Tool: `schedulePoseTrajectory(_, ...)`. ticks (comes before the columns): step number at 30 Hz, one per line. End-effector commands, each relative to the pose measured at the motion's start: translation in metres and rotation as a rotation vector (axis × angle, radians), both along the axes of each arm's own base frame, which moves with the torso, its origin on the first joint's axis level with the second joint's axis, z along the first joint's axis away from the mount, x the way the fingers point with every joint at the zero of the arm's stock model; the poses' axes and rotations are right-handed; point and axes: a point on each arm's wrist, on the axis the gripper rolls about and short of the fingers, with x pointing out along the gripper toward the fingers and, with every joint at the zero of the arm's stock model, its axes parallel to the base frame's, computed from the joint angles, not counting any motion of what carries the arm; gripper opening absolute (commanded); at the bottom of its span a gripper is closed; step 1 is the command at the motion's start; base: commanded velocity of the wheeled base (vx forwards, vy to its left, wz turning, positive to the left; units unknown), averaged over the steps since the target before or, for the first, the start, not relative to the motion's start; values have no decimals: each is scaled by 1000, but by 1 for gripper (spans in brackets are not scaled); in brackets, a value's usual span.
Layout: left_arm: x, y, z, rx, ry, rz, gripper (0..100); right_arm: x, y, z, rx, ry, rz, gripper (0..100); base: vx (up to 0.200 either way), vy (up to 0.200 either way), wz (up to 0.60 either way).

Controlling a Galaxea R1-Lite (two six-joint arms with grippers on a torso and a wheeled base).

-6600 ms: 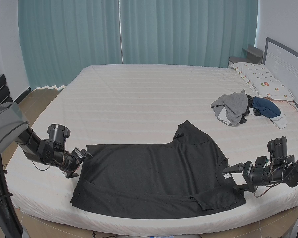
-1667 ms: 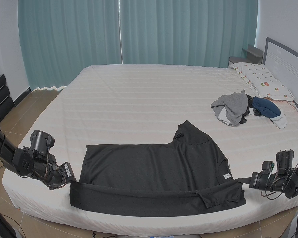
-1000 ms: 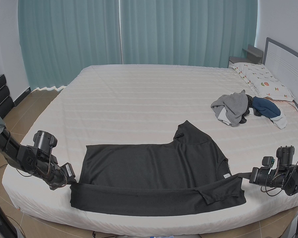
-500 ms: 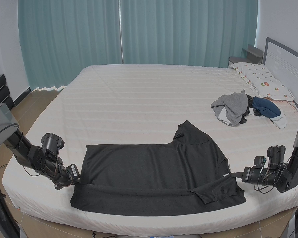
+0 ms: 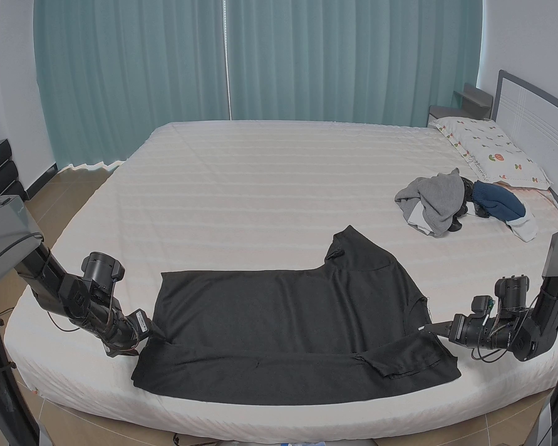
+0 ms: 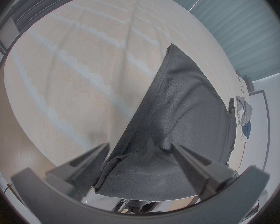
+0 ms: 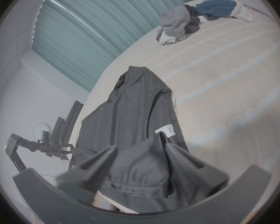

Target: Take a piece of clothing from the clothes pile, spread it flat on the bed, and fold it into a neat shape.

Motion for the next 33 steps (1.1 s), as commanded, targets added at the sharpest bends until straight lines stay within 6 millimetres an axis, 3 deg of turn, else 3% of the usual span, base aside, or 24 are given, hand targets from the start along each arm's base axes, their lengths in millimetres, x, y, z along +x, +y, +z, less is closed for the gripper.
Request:
schedulePoseTrajectory(1, 0, 3, 5, -4, -16, 14, 100, -2, 1, 14, 52, -14, -27, 100, 0, 0, 0)
schedulePoseTrajectory(12, -3, 6, 33, -46, -107, 80, 100, -10, 5, 39, 206, 7, -108, 100, 0, 0, 0)
schedulePoseTrajectory(22, -2, 6, 35, -74, -111, 117, 100, -11, 5, 39, 213, 17, -113, 100, 0, 0, 0)
schedulePoseTrajectory(28, -2, 6, 35, -76, -107, 119, 100, -12, 5, 38, 212, 19, -115, 100, 200, 0, 0)
schedulePoseTrajectory(33, -1, 6, 34, -76, -105, 121, 100, -13, 5, 38, 212, 23, -115, 100, 0, 0, 0)
